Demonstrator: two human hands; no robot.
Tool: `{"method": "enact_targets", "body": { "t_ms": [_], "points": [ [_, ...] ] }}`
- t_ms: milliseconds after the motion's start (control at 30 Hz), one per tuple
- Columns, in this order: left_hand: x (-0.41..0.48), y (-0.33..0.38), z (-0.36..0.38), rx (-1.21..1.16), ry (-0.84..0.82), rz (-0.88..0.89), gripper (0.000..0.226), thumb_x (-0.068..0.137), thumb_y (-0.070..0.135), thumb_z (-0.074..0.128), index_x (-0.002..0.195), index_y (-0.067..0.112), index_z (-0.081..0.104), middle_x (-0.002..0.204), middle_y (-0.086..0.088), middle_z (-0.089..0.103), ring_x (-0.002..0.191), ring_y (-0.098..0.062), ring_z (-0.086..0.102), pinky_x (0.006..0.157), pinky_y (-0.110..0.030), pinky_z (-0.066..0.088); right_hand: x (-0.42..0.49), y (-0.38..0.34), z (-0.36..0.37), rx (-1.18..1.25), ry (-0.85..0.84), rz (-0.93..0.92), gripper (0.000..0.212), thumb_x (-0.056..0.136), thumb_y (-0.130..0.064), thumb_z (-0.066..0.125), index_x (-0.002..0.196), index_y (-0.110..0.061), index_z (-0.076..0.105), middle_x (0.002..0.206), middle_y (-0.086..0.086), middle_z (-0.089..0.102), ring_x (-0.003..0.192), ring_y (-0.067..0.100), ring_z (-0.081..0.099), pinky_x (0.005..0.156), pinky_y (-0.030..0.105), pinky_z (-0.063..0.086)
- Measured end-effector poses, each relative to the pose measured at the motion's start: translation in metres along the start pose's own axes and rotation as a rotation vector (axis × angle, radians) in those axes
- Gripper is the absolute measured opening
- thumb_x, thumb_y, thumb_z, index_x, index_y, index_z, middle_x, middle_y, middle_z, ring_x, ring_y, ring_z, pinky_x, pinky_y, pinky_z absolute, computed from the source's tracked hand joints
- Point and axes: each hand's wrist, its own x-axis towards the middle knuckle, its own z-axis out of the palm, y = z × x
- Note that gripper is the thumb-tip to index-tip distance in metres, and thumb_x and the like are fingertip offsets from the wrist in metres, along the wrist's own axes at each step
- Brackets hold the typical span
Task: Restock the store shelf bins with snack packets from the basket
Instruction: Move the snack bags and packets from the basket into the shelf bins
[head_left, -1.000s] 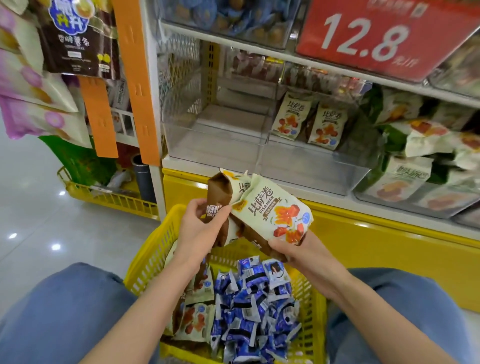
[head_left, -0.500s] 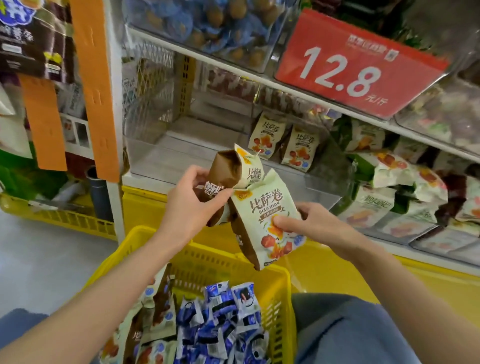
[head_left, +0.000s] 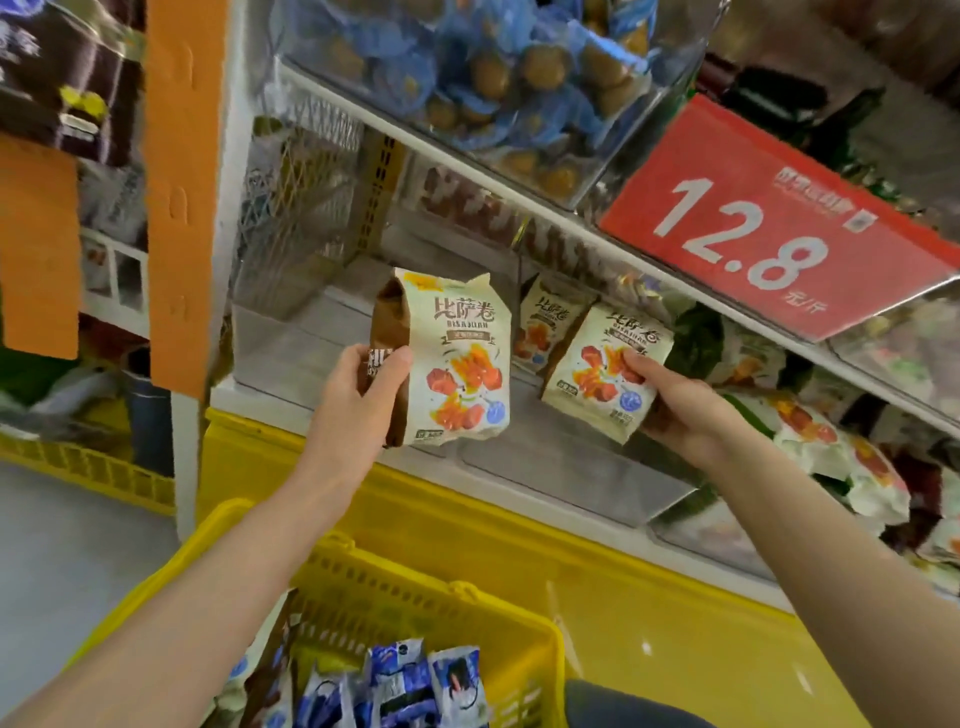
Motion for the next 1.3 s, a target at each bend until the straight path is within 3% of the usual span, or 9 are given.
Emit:
{"method": "enact_targets", "body": {
  "t_ms": [133,333,467,633,933,1000,1133,1233,1300],
  "points": [
    [0.009,0.001,-0.005,-0.062,0.003,-0.034,0.011,0.092,0.043,0.048,0.095,0.034,0.054,0.085,0.013,0.069,0.070,0.000,0.068,0.051,-0.016,0.050,0.041,-0.006,0.032,0.003,-0.013,-0.055,0.038,0.080,-0.027,0.071,0.113,-0.013,0.058,0.103,0.007,0.069,0.070,0.014,0.068,0.045,0.026,0.053],
    [0.015,0.000,-0.010,-0.088,-0.012,-0.034,0.010,0.092,0.042,0.049,0.093,0.034,0.054,0.078,0.016,0.071,0.071,0.000,0.068,0.049,-0.014,0.049,0.091,0.014,0.072,-0.313,0.019,-0.160,0.024,0.077,-0.025,0.075,0.093,-0.014,0.061,0.117,0.013,0.065,0.102,0.028,0.065,0.092,0.045,0.052],
    [0.016,-0.002,-0.011,-0.084,-0.037,-0.025,0.011,0.091,0.041,0.049,0.093,0.032,0.055,0.077,0.016,0.071,0.070,0.000,0.068,0.049,-0.013,0.048,0.111,0.020,0.078,-0.506,0.062,-0.174,0.043,0.076,-0.036,0.075,0.104,-0.007,0.062,0.110,0.013,0.066,0.098,0.030,0.064,0.089,0.046,0.053],
    [0.018,-0.003,-0.008,-0.091,-0.057,-0.020,0.012,0.091,0.040,0.049,0.093,0.029,0.055,0.076,0.014,0.070,0.069,0.000,0.068,0.048,-0.012,0.048,0.134,0.016,0.084,-0.498,0.159,-0.274,0.050,0.080,-0.036,0.071,0.116,-0.004,0.060,0.121,0.015,0.063,0.110,0.033,0.060,0.096,0.043,0.049],
    [0.016,-0.003,-0.006,-0.080,-0.053,-0.081,0.022,0.092,0.042,0.048,0.107,0.028,0.055,0.094,0.005,0.070,0.076,-0.005,0.069,0.053,-0.014,0.050,0.132,0.024,0.083,-0.508,0.039,-0.171,0.052,0.079,-0.033,0.072,0.118,-0.004,0.057,0.126,0.016,0.060,0.113,0.028,0.057,0.101,0.040,0.045],
    [0.015,-0.001,-0.006,-0.059,-0.062,-0.098,0.023,0.093,0.042,0.046,0.108,0.027,0.054,0.095,0.004,0.070,0.078,-0.008,0.069,0.054,-0.015,0.050,0.111,0.022,0.085,-0.570,0.097,-0.242,0.050,0.082,-0.033,0.070,0.120,-0.006,0.056,0.127,0.014,0.059,0.114,0.028,0.055,0.096,0.035,0.043],
    [0.008,0.000,-0.006,0.008,-0.106,-0.117,0.014,0.094,0.037,0.042,0.092,0.030,0.054,0.083,0.006,0.068,0.067,-0.002,0.066,0.053,-0.016,0.047,0.034,0.021,0.087,-0.474,0.210,-0.659,0.037,0.095,-0.029,0.052,0.125,-0.009,0.048,0.126,0.007,0.055,0.111,0.017,0.053,0.090,0.026,0.042],
    [-0.004,-0.001,-0.004,0.080,-0.183,-0.110,0.014,0.095,0.030,0.042,0.091,0.027,0.055,0.068,0.009,0.069,0.056,0.001,0.064,0.044,-0.012,0.044,-0.028,0.022,0.082,-0.330,-0.032,-0.806,0.031,0.098,-0.033,0.041,0.123,-0.016,0.050,0.107,-0.017,0.057,0.092,-0.013,0.053,0.076,0.005,0.040],
    [-0.014,-0.001,-0.003,0.129,-0.248,-0.116,0.015,0.096,0.025,0.041,0.092,0.024,0.056,0.072,0.004,0.069,0.056,-0.002,0.064,0.045,-0.013,0.045,-0.057,0.022,0.074,-0.435,-0.272,-0.800,0.036,0.095,-0.042,0.044,0.124,-0.023,0.048,0.103,-0.027,0.052,0.092,-0.020,0.050,0.075,0.005,0.041]
  ]
}}
